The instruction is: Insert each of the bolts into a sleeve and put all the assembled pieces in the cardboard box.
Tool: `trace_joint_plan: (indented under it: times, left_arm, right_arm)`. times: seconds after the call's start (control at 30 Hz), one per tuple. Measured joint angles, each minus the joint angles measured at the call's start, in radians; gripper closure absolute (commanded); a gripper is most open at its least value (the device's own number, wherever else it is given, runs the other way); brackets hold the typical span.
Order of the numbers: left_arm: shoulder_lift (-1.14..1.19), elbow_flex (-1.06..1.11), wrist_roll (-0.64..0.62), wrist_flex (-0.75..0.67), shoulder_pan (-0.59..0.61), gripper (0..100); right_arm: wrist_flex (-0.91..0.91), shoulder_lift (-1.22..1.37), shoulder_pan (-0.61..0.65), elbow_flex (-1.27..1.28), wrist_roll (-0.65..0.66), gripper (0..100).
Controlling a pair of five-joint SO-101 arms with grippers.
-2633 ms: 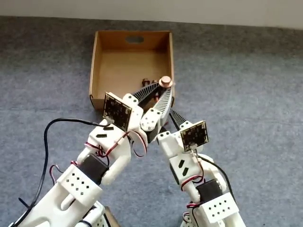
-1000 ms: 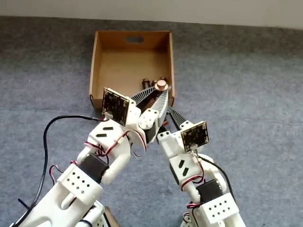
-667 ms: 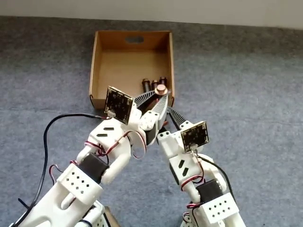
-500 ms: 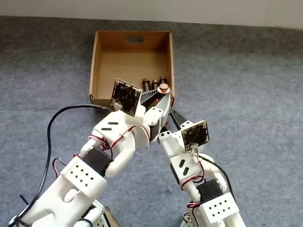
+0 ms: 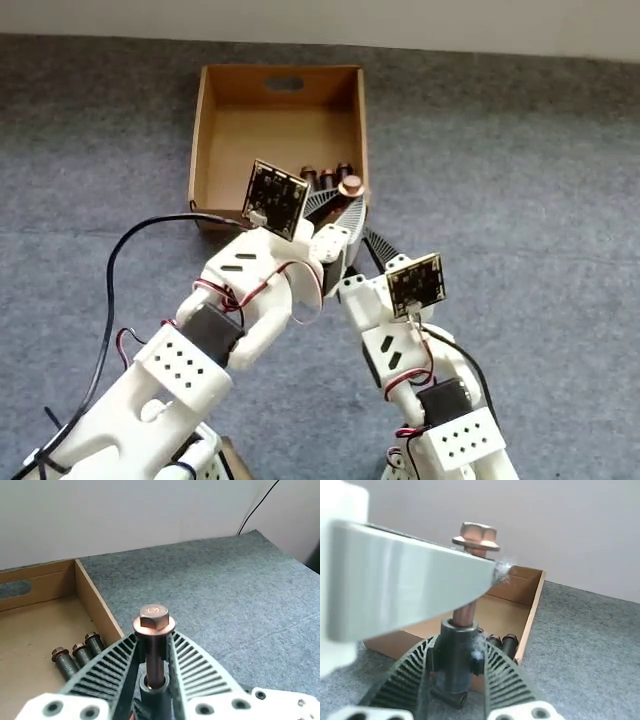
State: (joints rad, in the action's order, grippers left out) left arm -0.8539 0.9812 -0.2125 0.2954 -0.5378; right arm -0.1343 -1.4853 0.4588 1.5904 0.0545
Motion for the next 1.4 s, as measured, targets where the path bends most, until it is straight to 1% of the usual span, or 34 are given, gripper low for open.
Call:
trace_joint_plan:
  times: [0.47, 0.77, 1.2, 1.27, 1.4]
  left_arm:
    - [-0.003, -0.002, 0.000, 0.000, -0.009, 99]
    - [-0.084, 0.006, 0.002, 0.002, -0.009, 99]
    - [-0.031, 0.008, 0.000, 0.002, -0.014, 99]
    - [-0.031, 0.008, 0.000, 0.005, -0.014, 97]
    - [-0.031, 0.008, 0.000, 0.008, -0.015, 89]
  right_arm:
    - [0.000, 0.000, -0.002, 0.000, 0.000, 99.3]
    - [0.000, -0.003, -0.002, -0.002, 0.000, 99.3]
    - [0.000, -0.002, -0.002, -0.002, 0.000, 99.3]
    - [0.000, -0.002, -0.003, -0.002, 0.000, 99.3]
    - [0.000, -0.002, -0.003, -0.002, 0.000, 99.3]
